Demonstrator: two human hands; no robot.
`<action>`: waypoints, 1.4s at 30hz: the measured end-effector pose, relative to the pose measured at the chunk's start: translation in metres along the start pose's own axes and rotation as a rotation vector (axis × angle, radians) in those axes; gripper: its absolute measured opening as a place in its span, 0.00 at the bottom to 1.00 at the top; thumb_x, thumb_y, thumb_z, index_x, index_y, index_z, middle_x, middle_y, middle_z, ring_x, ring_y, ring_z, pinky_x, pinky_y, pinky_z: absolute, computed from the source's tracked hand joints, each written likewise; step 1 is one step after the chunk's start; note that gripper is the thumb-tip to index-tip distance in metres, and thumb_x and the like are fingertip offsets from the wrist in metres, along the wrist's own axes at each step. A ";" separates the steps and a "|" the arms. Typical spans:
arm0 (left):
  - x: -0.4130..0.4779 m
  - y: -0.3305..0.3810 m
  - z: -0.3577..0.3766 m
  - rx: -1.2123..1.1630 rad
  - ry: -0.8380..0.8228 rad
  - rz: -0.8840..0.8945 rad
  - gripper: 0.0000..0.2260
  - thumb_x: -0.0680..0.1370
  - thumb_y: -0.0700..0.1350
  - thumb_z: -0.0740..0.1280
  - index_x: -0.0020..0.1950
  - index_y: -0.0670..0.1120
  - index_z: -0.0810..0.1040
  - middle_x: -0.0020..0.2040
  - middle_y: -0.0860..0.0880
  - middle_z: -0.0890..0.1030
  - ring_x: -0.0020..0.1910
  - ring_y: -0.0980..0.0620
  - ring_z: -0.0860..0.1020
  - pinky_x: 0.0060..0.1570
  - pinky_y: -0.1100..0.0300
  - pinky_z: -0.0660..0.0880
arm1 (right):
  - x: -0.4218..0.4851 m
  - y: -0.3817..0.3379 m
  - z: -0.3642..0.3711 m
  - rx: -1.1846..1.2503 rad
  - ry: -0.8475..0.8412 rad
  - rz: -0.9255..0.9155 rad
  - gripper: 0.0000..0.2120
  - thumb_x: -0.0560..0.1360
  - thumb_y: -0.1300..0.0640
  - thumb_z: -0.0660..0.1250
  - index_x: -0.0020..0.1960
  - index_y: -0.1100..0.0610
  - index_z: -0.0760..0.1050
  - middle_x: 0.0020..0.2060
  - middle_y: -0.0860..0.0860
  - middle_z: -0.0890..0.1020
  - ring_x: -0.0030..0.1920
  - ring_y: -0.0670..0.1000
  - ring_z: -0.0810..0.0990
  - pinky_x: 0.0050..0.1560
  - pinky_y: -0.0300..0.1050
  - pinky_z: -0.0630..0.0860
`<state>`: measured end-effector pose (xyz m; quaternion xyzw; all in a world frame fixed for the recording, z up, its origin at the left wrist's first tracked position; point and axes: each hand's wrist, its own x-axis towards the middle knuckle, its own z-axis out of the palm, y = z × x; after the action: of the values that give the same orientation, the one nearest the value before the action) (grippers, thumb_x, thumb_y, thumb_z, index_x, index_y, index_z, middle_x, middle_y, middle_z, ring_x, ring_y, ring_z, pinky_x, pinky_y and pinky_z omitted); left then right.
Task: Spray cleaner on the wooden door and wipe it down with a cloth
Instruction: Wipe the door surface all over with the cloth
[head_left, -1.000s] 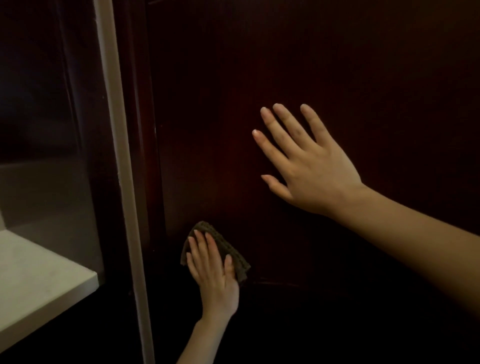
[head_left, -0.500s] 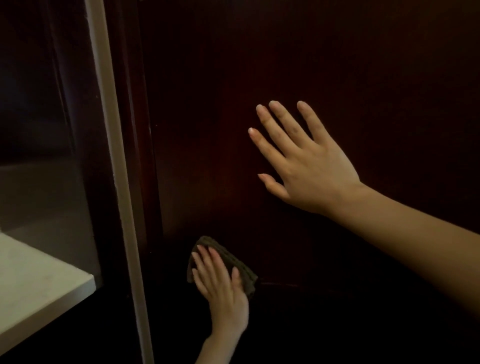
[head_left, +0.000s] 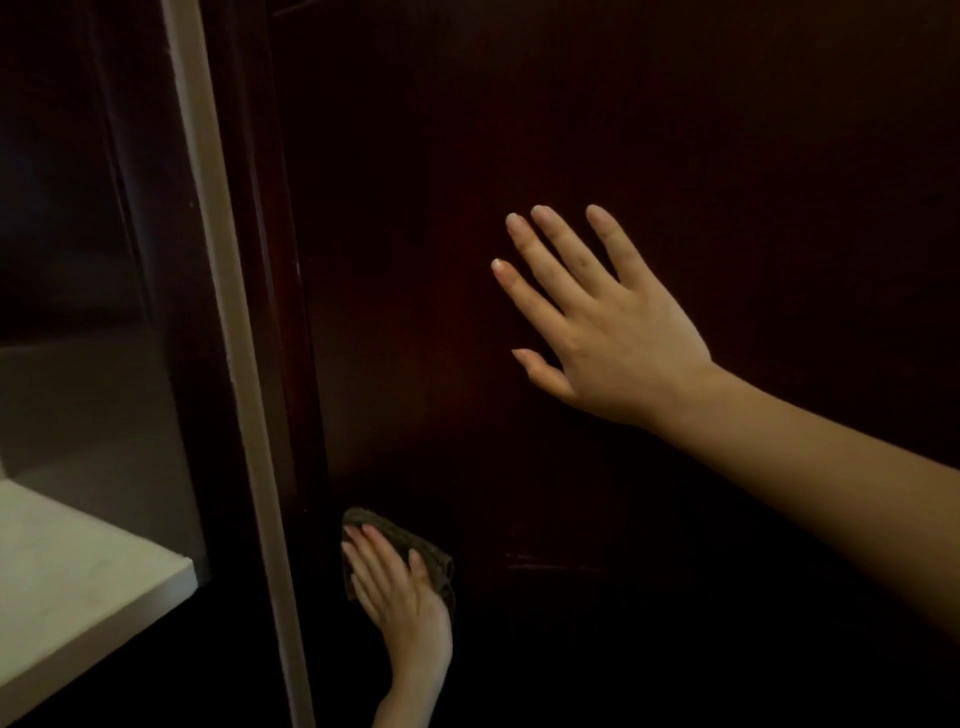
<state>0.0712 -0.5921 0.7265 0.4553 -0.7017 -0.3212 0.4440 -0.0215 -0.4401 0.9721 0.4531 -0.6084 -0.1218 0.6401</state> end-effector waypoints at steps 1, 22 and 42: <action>0.002 0.005 -0.004 -0.018 0.007 0.004 0.21 0.82 0.49 0.44 0.65 0.51 0.30 0.75 0.50 0.35 0.73 0.55 0.34 0.72 0.56 0.37 | 0.000 0.000 0.000 0.001 -0.001 -0.001 0.33 0.77 0.42 0.42 0.75 0.60 0.55 0.74 0.62 0.55 0.75 0.60 0.51 0.73 0.60 0.46; -0.029 0.032 0.007 0.038 -0.043 0.257 0.31 0.68 0.67 0.26 0.66 0.51 0.27 0.69 0.54 0.28 0.68 0.56 0.26 0.66 0.60 0.26 | -0.002 0.001 -0.002 0.031 0.003 0.012 0.32 0.77 0.42 0.49 0.75 0.60 0.56 0.74 0.62 0.55 0.75 0.60 0.51 0.73 0.60 0.47; -0.014 0.035 0.015 0.198 0.158 0.721 0.26 0.82 0.55 0.39 0.73 0.38 0.50 0.73 0.39 0.51 0.72 0.38 0.49 0.67 0.45 0.44 | -0.050 0.043 -0.010 0.100 0.030 0.092 0.29 0.77 0.45 0.51 0.74 0.59 0.58 0.74 0.61 0.58 0.74 0.60 0.55 0.72 0.58 0.48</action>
<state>0.0481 -0.5648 0.7462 0.2430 -0.8081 -0.0391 0.5351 -0.0414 -0.3761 0.9713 0.4579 -0.6241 -0.0550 0.6306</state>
